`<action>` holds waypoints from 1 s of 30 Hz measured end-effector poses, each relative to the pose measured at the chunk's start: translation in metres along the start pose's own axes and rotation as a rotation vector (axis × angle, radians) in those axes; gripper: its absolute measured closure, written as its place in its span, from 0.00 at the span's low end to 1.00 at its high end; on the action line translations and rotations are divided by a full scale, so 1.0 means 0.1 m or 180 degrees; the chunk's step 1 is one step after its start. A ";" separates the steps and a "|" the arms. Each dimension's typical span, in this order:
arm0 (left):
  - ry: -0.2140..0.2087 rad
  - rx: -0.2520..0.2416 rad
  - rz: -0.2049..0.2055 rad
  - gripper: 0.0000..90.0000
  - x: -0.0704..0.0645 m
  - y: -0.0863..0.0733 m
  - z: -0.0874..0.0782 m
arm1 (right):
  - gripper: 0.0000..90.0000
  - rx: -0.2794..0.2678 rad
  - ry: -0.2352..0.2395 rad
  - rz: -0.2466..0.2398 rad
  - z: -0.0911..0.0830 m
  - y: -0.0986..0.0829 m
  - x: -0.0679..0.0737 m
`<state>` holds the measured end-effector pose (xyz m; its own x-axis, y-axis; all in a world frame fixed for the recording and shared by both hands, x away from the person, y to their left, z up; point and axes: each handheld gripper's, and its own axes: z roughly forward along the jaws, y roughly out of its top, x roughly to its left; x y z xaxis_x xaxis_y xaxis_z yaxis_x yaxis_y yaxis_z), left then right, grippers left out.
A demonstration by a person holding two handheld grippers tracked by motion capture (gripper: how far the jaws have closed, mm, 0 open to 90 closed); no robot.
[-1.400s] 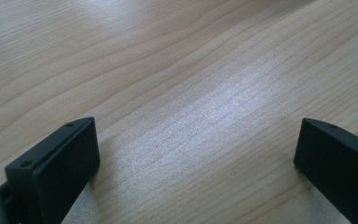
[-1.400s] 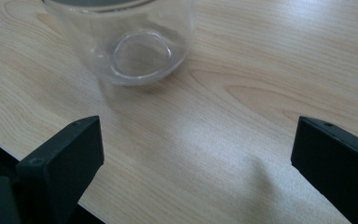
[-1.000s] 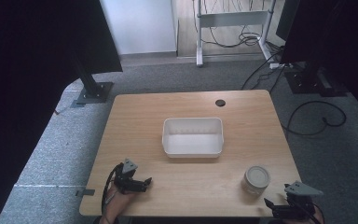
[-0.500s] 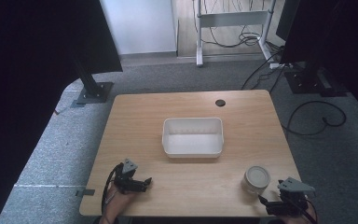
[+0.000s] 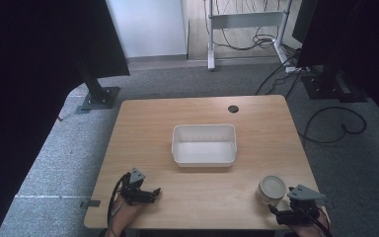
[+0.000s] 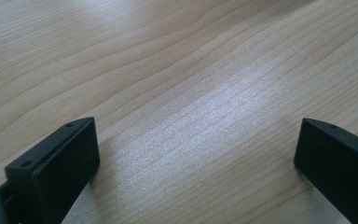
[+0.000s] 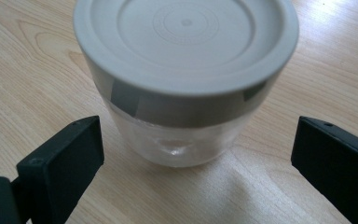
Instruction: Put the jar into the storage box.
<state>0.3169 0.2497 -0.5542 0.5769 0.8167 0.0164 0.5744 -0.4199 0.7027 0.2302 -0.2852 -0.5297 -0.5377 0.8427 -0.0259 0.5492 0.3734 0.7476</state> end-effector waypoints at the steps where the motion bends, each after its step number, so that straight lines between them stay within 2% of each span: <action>1: 0.0000 0.0000 0.0001 0.00 0.00 0.00 0.00 | 0.02 -0.0002 0.0001 -0.0002 0.00 0.01 0.00; 15: 0.0000 0.0000 0.0000 0.00 0.00 0.00 0.00 | 0.03 0.0010 0.0040 -0.0053 0.09 0.10 0.03; 30: 0.0000 0.0001 0.0000 0.00 0.00 0.00 0.00 | 0.06 0.0019 0.0111 -0.0021 0.19 0.17 0.02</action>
<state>0.3169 0.2497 -0.5542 0.5769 0.8167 0.0165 0.5745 -0.4200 0.7025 0.2505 -0.2694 -0.5296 -0.5632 0.8263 -0.0078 0.5493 0.3815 0.7434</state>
